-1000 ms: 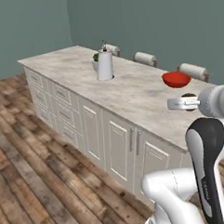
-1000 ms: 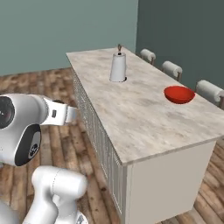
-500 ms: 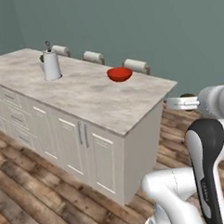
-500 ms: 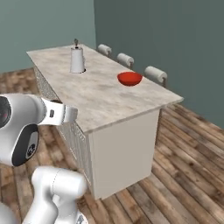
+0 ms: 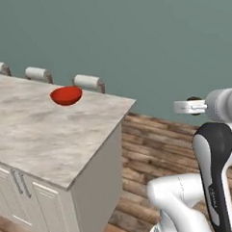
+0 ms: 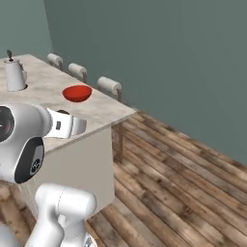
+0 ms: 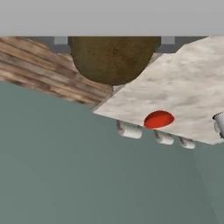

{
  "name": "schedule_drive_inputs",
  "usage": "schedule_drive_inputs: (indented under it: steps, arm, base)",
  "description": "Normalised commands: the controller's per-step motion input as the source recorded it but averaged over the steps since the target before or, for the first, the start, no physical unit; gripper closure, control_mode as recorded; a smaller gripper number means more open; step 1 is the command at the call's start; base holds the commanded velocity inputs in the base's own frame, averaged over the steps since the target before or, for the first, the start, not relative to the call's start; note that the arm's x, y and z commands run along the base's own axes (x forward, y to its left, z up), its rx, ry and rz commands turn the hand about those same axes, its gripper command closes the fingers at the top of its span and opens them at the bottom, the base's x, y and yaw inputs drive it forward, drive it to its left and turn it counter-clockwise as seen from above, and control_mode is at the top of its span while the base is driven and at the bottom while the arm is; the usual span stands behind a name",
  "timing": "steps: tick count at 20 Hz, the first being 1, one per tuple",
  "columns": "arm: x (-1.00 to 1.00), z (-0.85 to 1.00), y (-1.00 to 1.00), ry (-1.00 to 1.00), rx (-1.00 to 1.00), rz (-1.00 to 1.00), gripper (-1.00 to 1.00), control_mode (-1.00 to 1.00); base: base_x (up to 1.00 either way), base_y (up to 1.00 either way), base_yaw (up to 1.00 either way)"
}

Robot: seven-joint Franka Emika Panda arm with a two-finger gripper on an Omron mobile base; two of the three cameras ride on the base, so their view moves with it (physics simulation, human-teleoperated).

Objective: Retrieve the kiwi and orange from the fridge and place them into the bowl on the dining table.

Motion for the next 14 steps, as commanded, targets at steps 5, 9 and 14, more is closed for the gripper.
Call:
schedule_drive_inputs:
  steps: [5, 9, 14]
  arm:
    - [0.0, 0.0, 0.0, 0.0, 0.0, 0.0, 1.0, 1.0]
    - [0.0, 0.0, 0.0, 0.0, 0.0, 0.0, 1.0, 1.0]
    - [0.0, 0.0, 0.0, 0.0, 0.0, 0.0, 1.0, 1.0]
  base:
    - [1.0, -0.94, -0.33]
    - [1.0, -0.81, -0.19]
    - [1.0, -0.98, 0.09]
